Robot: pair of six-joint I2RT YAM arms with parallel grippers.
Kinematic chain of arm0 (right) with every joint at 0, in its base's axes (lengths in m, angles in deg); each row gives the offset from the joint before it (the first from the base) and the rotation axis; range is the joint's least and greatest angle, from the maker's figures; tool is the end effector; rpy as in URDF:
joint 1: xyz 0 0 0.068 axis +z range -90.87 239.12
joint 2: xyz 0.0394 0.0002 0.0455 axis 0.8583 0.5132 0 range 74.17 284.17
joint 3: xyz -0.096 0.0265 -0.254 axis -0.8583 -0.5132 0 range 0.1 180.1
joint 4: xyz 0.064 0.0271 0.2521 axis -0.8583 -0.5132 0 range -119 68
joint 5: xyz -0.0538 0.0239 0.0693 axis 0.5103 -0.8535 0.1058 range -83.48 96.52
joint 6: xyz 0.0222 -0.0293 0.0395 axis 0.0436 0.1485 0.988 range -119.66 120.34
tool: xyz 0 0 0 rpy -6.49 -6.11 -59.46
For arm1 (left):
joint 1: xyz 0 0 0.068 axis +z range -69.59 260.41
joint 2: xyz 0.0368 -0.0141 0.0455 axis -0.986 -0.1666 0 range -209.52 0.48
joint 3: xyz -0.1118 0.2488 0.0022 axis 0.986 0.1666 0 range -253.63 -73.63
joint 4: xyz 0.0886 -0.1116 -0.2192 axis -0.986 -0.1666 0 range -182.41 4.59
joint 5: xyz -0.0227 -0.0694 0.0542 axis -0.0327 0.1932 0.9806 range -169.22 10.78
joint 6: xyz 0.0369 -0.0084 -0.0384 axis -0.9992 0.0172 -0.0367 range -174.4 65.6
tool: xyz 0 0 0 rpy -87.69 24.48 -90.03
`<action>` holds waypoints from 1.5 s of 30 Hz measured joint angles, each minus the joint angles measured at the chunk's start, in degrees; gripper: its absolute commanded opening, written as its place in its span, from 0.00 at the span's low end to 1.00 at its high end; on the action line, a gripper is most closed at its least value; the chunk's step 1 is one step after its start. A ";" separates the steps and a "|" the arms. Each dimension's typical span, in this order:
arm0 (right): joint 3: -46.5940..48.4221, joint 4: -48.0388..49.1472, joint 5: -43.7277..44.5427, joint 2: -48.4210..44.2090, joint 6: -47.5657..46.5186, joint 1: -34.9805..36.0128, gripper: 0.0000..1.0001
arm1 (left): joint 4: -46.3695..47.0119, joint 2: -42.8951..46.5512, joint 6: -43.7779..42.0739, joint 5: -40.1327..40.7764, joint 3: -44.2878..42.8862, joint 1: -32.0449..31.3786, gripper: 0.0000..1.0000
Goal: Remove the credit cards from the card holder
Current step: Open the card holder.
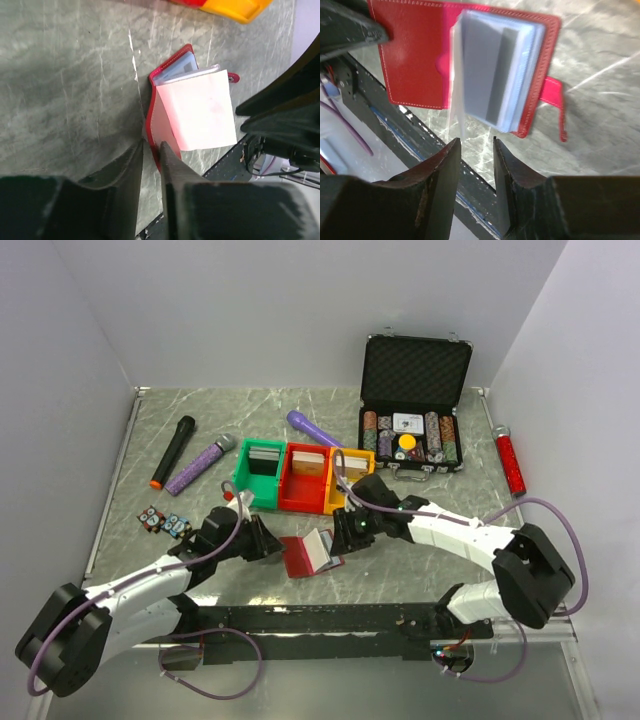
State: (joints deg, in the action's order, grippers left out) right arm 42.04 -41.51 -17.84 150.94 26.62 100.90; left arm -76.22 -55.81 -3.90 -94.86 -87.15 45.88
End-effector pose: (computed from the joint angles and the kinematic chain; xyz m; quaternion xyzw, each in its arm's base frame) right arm 0.1819 0.1823 0.1933 -0.1895 0.9133 0.3340 0.1356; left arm 0.1465 -0.1124 0.1509 -0.0575 0.8735 -0.4048 0.2642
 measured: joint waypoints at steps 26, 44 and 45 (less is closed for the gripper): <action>14.10 -0.15 1.33 11.67 -1.77 13.68 0.50 | -13.53 21.14 1.97 12.07 -0.31 0.00 0.58; 10.49 7.87 -1.77 16.70 -6.01 13.86 0.59 | -2.29 18.10 11.67 13.35 -0.11 0.00 0.46; 10.03 8.72 -1.95 16.70 -6.03 13.86 0.59 | -0.74 17.07 12.26 12.81 0.17 0.00 0.43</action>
State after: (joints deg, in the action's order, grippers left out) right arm 52.07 -32.79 -19.78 167.64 20.59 114.76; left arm -76.96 -38.74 8.37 -82.05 -86.97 45.88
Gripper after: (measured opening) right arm 0.575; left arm 0.484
